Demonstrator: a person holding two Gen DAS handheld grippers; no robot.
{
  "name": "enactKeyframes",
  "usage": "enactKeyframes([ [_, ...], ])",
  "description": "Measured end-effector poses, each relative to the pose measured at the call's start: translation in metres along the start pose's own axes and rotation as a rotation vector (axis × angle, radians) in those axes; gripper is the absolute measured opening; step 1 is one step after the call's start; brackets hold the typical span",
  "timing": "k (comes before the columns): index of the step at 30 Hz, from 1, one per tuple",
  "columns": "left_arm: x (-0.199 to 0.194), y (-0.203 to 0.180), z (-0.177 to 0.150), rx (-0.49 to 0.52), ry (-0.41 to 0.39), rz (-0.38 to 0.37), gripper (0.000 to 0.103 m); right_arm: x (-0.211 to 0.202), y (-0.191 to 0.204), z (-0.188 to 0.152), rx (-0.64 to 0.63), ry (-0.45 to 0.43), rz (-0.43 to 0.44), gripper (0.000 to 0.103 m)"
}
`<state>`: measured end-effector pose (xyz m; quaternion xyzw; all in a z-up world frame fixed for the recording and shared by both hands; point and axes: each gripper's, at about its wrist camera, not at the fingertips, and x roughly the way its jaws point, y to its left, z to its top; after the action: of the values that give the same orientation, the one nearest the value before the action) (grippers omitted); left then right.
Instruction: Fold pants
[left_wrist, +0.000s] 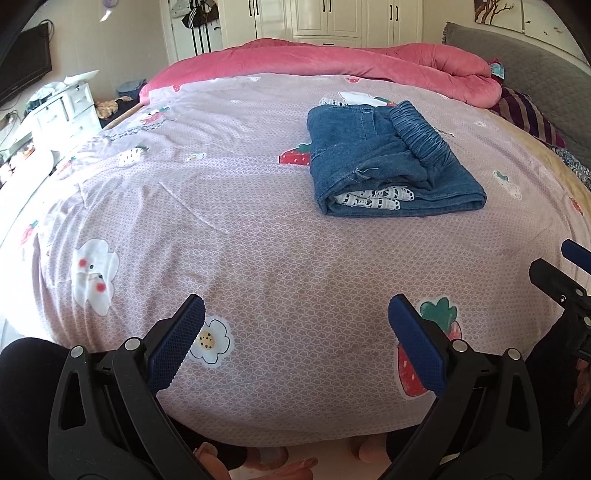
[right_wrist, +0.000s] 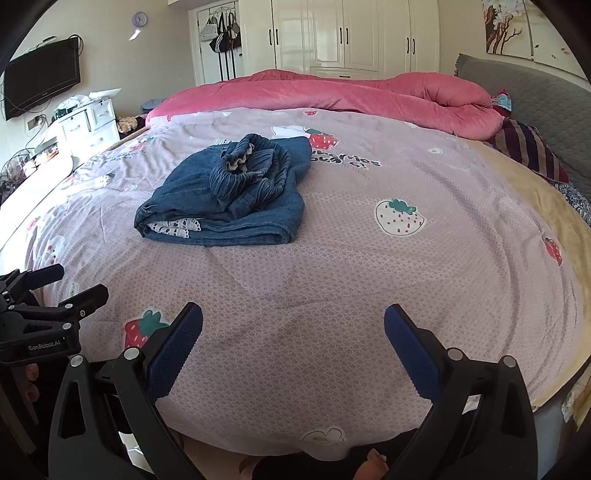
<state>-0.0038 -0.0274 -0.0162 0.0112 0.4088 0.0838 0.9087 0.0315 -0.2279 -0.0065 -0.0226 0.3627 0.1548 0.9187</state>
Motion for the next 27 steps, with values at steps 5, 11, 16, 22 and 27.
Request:
enactKeyframes([
  [5, -0.002, -0.003, 0.000, 0.024, 0.000, -0.026, 0.093, 0.000, -0.003, 0.000, 0.011, 0.001, -0.002, 0.098],
  [11, -0.001, -0.006, -0.001, 0.035, 0.001, -0.014, 0.093, 0.002, -0.009, -0.001, 0.027, 0.002, -0.003, 0.098],
  [16, 0.001, -0.005, -0.001, 0.028, 0.005, -0.008, 0.093, 0.004, -0.013, -0.002, 0.035, 0.000, 0.000, 0.098],
  [22, -0.011, 0.020, 0.012, -0.037, -0.119, -0.001, 0.093, 0.009, -0.043, 0.005, 0.074, -0.010, -0.043, 0.098],
  [27, 0.028, 0.096, 0.060, -0.174, -0.019, 0.072, 0.094, 0.022, -0.120, 0.038, 0.168, -0.049, -0.207, 0.098],
])
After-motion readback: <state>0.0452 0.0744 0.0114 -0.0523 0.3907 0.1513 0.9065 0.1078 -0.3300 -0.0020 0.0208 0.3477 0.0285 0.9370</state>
